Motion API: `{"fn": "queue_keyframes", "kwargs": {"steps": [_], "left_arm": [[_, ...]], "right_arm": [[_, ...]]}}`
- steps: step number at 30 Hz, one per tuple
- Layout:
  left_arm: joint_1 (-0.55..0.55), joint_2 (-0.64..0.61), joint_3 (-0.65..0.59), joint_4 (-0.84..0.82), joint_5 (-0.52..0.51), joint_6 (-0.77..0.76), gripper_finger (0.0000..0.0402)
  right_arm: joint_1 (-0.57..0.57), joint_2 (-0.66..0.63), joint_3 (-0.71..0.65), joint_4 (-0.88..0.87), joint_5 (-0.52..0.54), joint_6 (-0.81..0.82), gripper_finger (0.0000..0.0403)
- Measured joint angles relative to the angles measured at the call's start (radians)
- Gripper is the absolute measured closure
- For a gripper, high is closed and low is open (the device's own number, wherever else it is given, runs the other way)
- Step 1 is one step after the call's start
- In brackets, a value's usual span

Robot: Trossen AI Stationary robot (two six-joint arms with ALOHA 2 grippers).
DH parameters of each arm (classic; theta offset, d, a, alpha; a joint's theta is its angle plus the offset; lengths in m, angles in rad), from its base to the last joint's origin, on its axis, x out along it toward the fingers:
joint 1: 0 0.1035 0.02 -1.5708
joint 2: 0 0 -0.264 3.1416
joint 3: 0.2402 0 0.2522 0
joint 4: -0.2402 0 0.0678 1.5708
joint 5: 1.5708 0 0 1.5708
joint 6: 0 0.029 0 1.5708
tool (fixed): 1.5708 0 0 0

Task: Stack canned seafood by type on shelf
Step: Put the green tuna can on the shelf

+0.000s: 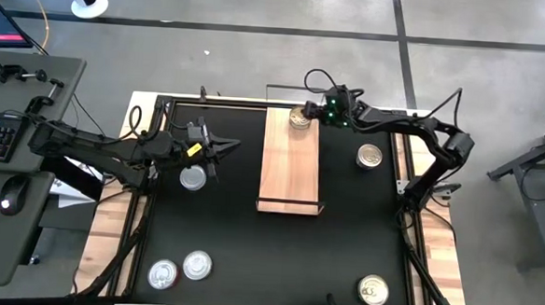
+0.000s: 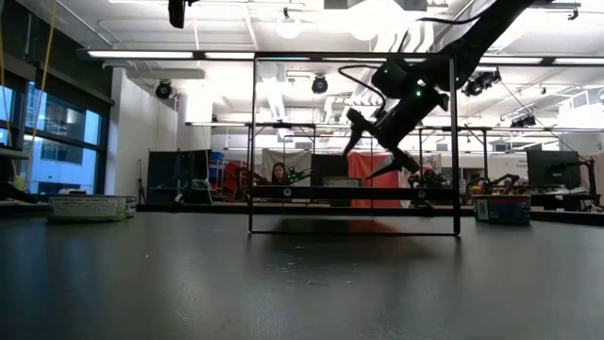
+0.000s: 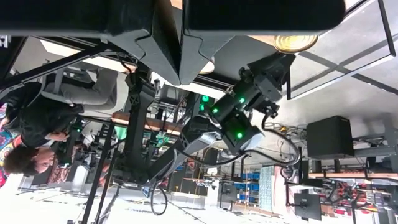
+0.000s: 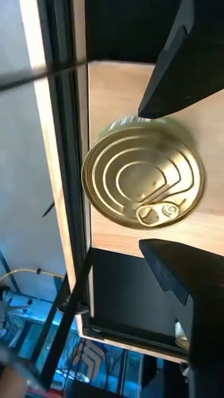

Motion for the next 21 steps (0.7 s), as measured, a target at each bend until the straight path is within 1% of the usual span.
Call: {"fn": "queue_keyframes", "kwargs": {"steps": [8,14,21], "left_arm": [[0.0,0.0,0.0,-0.002,0.0,0.0,0.0401],[0.0,0.0,0.0,-0.007,-0.001,0.012,0.0401],[0.0,0.0,0.0,-0.007,-0.001,0.033,0.0401]], "right_arm": [[0.0,0.02,-0.001,0.017,0.035,0.034,0.0079],[0.001,0.02,-0.001,0.052,0.001,0.034,0.0079],[0.009,0.02,-0.001,0.051,0.0,0.042,0.0079]]}}
